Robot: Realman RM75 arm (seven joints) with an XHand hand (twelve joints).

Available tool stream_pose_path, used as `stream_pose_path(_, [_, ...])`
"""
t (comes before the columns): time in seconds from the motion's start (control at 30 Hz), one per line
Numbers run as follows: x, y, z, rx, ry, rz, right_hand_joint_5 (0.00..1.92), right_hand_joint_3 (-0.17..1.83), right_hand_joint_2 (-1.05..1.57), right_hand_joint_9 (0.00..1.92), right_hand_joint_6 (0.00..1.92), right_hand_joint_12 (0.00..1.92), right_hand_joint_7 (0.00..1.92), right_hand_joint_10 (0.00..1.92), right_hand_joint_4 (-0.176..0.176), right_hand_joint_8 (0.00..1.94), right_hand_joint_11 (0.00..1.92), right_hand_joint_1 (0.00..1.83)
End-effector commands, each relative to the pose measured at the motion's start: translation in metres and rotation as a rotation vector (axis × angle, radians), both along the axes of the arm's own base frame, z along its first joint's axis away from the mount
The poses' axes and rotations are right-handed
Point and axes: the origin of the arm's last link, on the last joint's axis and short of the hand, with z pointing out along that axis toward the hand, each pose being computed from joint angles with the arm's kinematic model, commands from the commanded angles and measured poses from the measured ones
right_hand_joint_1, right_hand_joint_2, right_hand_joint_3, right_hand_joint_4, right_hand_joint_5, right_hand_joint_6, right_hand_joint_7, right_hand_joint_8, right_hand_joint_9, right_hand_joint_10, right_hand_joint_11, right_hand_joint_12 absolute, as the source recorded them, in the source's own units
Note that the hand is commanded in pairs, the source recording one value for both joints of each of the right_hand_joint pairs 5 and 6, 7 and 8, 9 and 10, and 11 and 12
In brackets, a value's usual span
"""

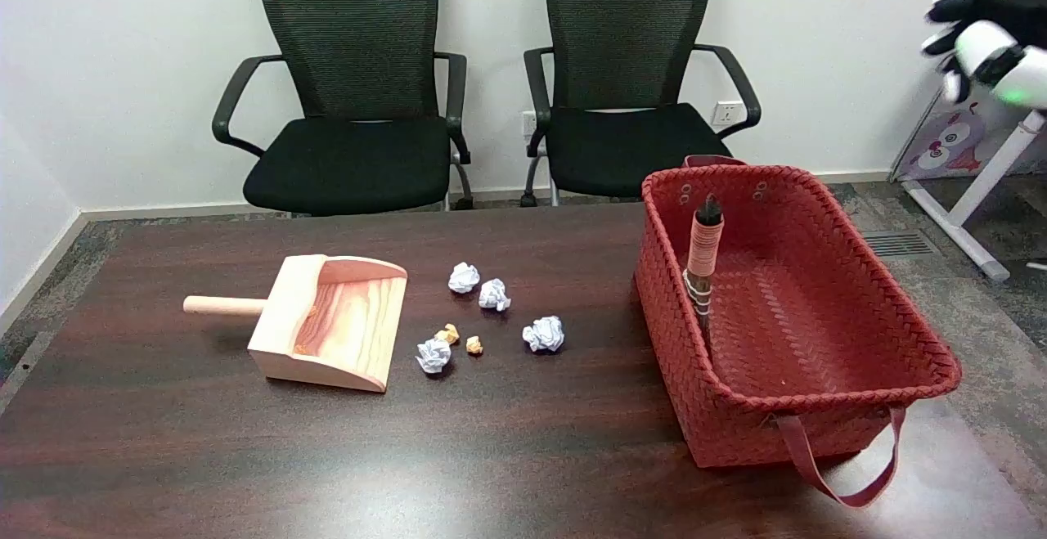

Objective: Pick up the broom by its handle.

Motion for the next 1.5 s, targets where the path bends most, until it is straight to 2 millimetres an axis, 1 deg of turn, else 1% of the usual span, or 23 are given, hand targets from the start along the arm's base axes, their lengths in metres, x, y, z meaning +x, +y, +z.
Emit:
stream_pose_path(0.03, [-0.048,0.004,-0.044,0.293,0.018,-0.235,0.64,1.18,0.76,0.93,0.64,1.42,0.64,0.93,-0.176,0.64,1.42,0.91])
stream_pose_path(0.17, [-0.056,0.007,-0.064,0.38,-0.039,-0.23,0.67,1.18,0.76,0.95,0.67,1.44,0.67,0.95,-0.176,0.67,1.44,0.91])
stream_pose_path(0.2, [-0.057,0.008,-0.068,0.4,-0.057,-0.224,0.68,1.18,0.76,0.92,0.68,1.43,0.68,0.92,-0.176,0.68,1.43,0.91])
stream_pose_path(0.23, [-0.057,0.009,-0.073,0.417,-0.069,-0.217,0.69,1.17,0.76,0.84,0.69,1.36,0.69,0.84,-0.176,0.69,1.36,0.91])
stream_pose_path(0.27, [-0.057,0.009,-0.079,0.439,-0.085,-0.206,0.7,1.18,0.75,0.73,0.7,1.18,0.7,0.73,-0.176,0.7,1.18,0.91])
stream_pose_path(0.3, [-0.058,0.009,-0.084,0.457,-0.1,-0.202,0.71,1.18,0.74,0.71,0.71,1.12,0.71,0.71,-0.176,0.71,1.12,0.91])
stream_pose_path(0.33, [-0.06,0.009,-0.09,0.473,-0.112,-0.204,0.73,1.2,0.72,0.66,0.73,1.03,0.73,0.66,-0.176,0.73,1.03,0.91])
stream_pose_path(0.4, [-0.065,0.008,-0.103,0.5,-0.147,-0.213,0.76,1.21,0.68,0.61,0.76,0.93,0.76,0.61,-0.176,0.76,0.93,0.92])
stream_pose_path(0.47, [-0.068,0.007,-0.112,0.508,-0.153,-0.218,0.76,1.2,0.61,0.57,0.76,0.89,0.76,0.57,-0.176,0.76,0.89,0.92])
stream_pose_path(0.53, [-0.068,0.005,-0.12,0.502,-0.132,-0.211,0.71,1.21,0.53,0.52,0.71,0.83,0.71,0.52,-0.176,0.71,0.83,0.95])
stream_pose_path(0.6, [-0.067,0.003,-0.123,0.506,-0.135,-0.202,0.51,1.19,0.39,0.45,0.51,0.71,0.51,0.45,-0.176,0.51,0.71,0.96])
stream_pose_path(0.63, [-0.065,0.002,-0.128,0.515,-0.143,-0.192,0.46,1.14,0.36,0.42,0.46,0.67,0.46,0.42,-0.176,0.46,0.67,0.96])
stream_pose_path(0.8, [-0.067,0.0,-0.151,0.567,-0.196,-0.201,0.29,1.03,0.29,0.27,0.29,0.49,0.29,0.27,-0.176,0.29,0.49,0.96])
stream_pose_path(0.97, [-0.073,-0.002,-0.17,0.61,-0.204,-0.25,0.17,0.91,0.19,0.21,0.17,0.4,0.17,0.21,-0.176,0.17,0.4,0.95])
stream_pose_path(1.03, [-0.075,-0.003,-0.177,0.616,-0.2,-0.257,0.11,0.85,0.14,0.19,0.11,0.38,0.11,0.19,-0.176,0.11,0.38,0.92])
stream_pose_path(1.13, [-0.079,-0.006,-0.183,0.615,-0.218,-0.247,0.08,0.84,0.09,0.17,0.08,0.36,0.08,0.17,-0.176,0.08,0.36,0.92])
stream_pose_path(1.33, [-0.087,-0.007,-0.189,0.608,-0.252,-0.242,0.05,0.74,0.05,0.16,0.05,0.35,0.05,0.16,-0.176,0.05,0.35,0.92])
stream_pose_path(1.5, [-0.092,-0.011,-0.197,0.602,-0.294,-0.218,0.03,0.72,0.02,0.17,0.03,0.34,0.03,0.17,-0.176,0.03,0.34,0.92])
